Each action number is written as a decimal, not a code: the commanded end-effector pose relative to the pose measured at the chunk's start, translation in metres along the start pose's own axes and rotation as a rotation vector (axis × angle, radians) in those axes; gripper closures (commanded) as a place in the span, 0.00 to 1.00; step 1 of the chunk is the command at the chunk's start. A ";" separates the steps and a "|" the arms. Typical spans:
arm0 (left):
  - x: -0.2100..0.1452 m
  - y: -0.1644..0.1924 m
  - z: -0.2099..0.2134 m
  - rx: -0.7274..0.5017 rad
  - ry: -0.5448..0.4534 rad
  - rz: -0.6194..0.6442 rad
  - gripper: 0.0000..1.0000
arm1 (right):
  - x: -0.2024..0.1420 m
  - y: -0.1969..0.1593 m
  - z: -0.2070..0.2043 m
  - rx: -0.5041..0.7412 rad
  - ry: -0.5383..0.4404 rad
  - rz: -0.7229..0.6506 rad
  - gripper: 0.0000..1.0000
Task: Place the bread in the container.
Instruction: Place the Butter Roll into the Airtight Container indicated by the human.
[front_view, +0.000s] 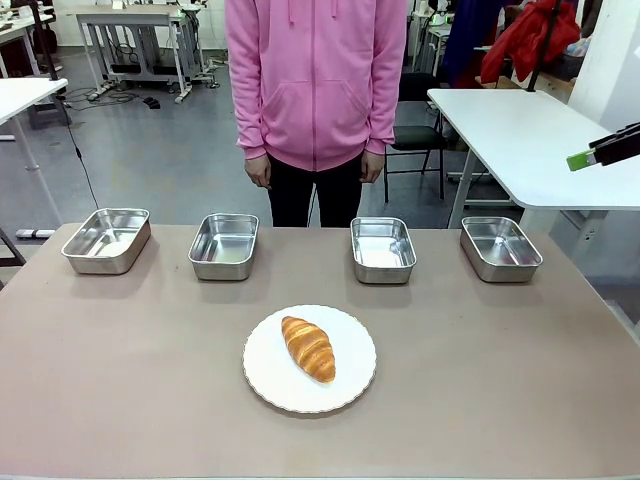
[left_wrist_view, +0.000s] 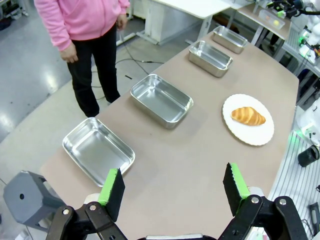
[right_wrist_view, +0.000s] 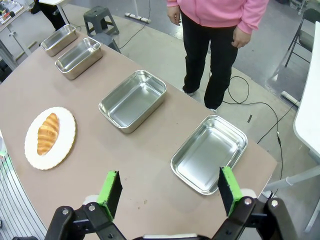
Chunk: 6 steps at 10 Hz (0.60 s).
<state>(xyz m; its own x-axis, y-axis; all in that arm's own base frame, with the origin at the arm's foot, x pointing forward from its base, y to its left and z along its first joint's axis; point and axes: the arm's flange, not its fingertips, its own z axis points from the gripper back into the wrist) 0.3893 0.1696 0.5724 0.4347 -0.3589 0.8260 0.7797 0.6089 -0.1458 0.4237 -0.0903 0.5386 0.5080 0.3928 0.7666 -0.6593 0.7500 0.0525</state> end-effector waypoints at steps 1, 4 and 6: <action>0.001 0.001 0.002 0.002 -0.003 -0.008 0.00 | 0.001 -0.001 0.000 0.007 -0.014 0.008 0.00; 0.001 0.001 0.002 0.002 -0.003 -0.008 0.00 | 0.001 -0.001 0.000 0.007 -0.014 0.008 0.00; 0.001 0.001 0.002 0.002 -0.003 -0.008 0.00 | 0.001 -0.001 0.000 0.007 -0.014 0.008 0.00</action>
<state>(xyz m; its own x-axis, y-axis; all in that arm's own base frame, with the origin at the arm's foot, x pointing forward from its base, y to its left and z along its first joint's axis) 0.3893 0.1696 0.5724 0.4347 -0.3589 0.8260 0.7797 0.6089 -0.1458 0.4237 -0.0903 0.5386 0.5080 0.3929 0.7665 -0.6593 0.7501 0.0524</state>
